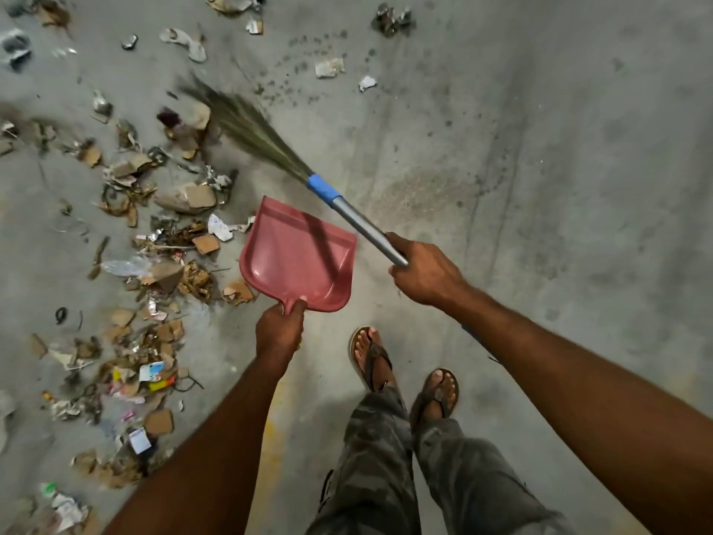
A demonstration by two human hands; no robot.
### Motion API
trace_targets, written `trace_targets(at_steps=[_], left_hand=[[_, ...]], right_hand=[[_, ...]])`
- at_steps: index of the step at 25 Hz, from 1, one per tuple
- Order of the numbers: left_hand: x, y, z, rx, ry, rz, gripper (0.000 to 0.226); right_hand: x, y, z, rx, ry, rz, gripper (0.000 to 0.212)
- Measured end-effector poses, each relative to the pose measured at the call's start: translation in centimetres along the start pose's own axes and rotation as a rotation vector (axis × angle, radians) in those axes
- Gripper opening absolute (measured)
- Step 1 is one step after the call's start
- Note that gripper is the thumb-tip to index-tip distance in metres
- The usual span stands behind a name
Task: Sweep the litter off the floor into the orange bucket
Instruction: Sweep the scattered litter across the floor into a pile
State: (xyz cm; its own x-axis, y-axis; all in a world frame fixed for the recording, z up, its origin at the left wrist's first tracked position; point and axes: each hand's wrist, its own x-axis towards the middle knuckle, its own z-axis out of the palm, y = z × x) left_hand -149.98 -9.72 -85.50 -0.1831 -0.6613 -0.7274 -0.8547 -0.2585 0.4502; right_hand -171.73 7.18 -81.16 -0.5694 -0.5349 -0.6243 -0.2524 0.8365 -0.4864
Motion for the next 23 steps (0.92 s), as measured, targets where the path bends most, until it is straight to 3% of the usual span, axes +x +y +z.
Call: trace_targets(at_steps=[6,10,12,17,20,23], left_hand=[[1.9,5.4,1.6,0.006,-0.037,0.02,0.041],[3.9,8.7,3.9,-0.005,-0.074,0.012,0.042],[4.9,10.1,4.7,-0.029,-0.053,-0.013,0.043],[7.1,13.9,5.6,-0.042,0.012,-0.086,0.041],[7.7,17.8,6.0,-0.058,0.033,-0.082,0.043],[8.7,22.5,6.5,-0.076,0.011,-0.034,0.044]], right_hand=[[-2.3,10.6,-5.9,0.056,0.247,0.324,0.064],[4.2,11.2,-8.2,0.209,0.203,0.511,0.036],[8.8,9.0,-8.5,0.201,0.111,0.465,0.031],[17.3,1.7,-12.6,-0.009,-0.127,0.1,0.043],[18.2,-0.2,-15.7,-0.1,-0.073,-0.054,0.061],[16.1,1.0,-17.4,-0.008,0.014,0.022,0.065]])
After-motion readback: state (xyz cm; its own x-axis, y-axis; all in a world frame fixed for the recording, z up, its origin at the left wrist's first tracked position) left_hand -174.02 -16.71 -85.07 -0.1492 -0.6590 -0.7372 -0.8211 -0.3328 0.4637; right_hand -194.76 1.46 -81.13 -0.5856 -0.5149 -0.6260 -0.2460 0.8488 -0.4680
